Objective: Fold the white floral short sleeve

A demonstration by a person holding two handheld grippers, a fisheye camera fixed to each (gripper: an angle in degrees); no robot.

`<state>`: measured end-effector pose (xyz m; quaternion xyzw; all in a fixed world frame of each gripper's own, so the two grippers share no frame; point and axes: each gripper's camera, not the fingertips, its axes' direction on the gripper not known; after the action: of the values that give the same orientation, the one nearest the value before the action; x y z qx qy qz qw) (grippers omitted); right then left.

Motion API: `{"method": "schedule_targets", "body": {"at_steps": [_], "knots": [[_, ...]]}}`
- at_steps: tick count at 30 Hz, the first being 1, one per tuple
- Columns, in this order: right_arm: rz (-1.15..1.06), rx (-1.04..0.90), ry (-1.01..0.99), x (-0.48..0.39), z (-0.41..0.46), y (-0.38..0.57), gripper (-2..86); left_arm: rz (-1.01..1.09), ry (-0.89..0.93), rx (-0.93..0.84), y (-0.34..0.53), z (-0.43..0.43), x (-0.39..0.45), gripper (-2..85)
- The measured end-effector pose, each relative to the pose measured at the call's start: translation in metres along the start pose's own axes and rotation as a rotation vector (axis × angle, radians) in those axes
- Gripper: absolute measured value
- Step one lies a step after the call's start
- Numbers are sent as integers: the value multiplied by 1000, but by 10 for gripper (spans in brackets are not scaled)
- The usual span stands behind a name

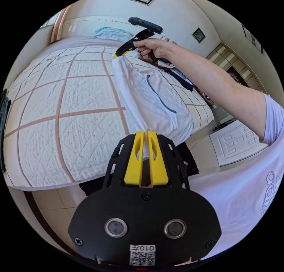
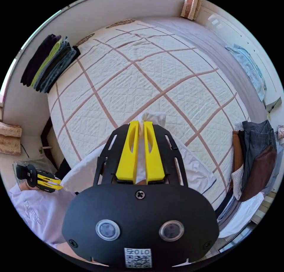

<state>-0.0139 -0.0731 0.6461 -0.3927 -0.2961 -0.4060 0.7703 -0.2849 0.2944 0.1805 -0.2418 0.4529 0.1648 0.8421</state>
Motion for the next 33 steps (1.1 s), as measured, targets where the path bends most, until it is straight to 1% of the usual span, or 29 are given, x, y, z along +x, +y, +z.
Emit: {"method": "schedule_targets", "body": {"at_steps": [3,5,7,9,11,14,19,22,25,28,30,32,33], "knots": [[18,113,-76,49,-37,71,49,173,-8,40,-27,-13,63,5],[71,176,-123,93,-52,135,49,283,-27,35,-44,-7,103,5],[124,198,-150,125,-50,182,50,417,-57,-3,-62,20,153,5],[188,184,-150,154,-39,225,49,473,-39,-44,-72,47,183,5],[261,190,-165,183,-22,275,49,493,-12,-56,-77,70,207,5],[304,199,-158,204,1,320,48,522,-5,-73,-82,101,240,6],[331,231,-165,220,36,359,45,564,-55,-133,-84,161,279,10],[348,238,-126,222,50,372,40,576,-71,-135,-81,189,297,13],[346,227,-43,218,61,387,43,602,-87,-130,-80,212,313,20],[327,256,20,210,68,407,61,624,-56,-212,-80,237,318,35],[337,285,35,209,67,425,71,616,-46,-227,-75,242,314,43],[387,370,53,206,58,456,67,609,17,-228,-69,232,308,50],[393,393,46,204,55,464,66,614,67,-202,-63,216,303,54]]}}
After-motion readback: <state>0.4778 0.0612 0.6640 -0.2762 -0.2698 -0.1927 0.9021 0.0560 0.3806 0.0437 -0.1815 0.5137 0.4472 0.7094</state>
